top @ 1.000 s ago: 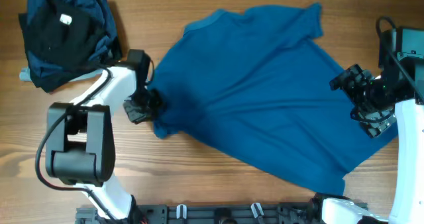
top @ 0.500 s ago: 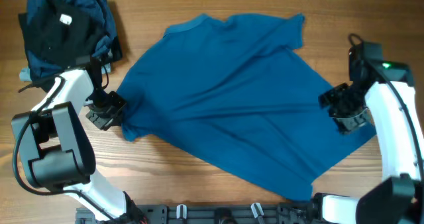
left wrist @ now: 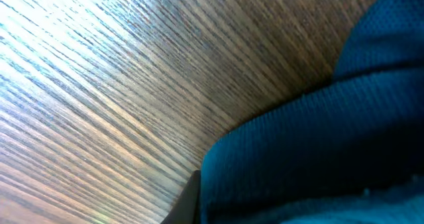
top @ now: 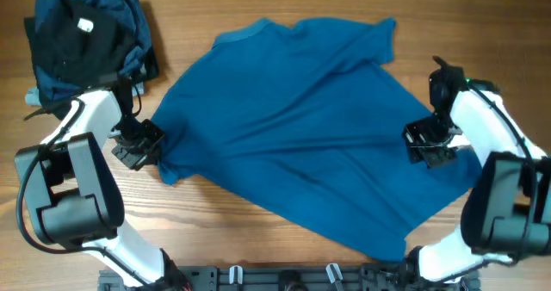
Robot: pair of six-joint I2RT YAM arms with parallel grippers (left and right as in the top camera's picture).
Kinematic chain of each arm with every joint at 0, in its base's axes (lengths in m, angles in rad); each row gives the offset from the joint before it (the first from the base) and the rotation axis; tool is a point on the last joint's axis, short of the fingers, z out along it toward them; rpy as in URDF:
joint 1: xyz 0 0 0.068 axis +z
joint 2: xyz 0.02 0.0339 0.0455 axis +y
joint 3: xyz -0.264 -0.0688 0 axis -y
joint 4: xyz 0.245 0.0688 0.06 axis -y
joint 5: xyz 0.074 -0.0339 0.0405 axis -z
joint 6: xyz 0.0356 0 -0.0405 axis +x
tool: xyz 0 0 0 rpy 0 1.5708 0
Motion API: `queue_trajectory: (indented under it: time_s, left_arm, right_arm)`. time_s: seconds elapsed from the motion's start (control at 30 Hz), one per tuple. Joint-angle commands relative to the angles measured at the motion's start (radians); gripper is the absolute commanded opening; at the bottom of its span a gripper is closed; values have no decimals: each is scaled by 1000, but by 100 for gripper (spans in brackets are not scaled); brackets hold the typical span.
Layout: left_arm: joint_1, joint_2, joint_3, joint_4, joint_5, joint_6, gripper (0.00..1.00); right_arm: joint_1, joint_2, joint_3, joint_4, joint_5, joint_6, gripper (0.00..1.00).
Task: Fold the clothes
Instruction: 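Grasp the right side hem of the shirt with the right gripper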
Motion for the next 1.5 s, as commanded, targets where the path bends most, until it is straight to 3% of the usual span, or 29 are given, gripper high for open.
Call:
queue_trajectory:
  time_s: [0.0, 0.43, 0.77, 0.97, 1.1, 1.33, 1.43, 1.47]
  left_arm:
    - [4, 11, -5, -7, -24, -10, 5]
    - [4, 11, -5, -7, -24, -11, 8]
    - [3, 11, -5, -8, 106, -14, 4]
    - [-19, 11, -5, -24, 209, -22, 4]
    - [-126, 11, -5, -26, 236, -117, 4]
    - [-509, 11, -5, 101, 235, -386, 4]
    - [-617, 11, -5, 159, 231, -409, 4]
    - [-653, 11, -5, 173, 228, -418, 4]
  right_arm:
    - [5, 43, -10, 40, 6, -11, 4]
    - [5, 122, -10, 214, 6, -39, 4]
    - [5, 185, -10, 499, 3, -95, 10]
    - [-8, 344, 35, 745, -48, -276, 15]
    - [-9, 386, 181, 746, -55, -360, 16]
    - [-10, 401, 446, 709, -109, -427, 20]
    - [-12, 401, 612, 551, -34, -521, 22]
    - [-12, 401, 710, 443, -4, -552, 28]
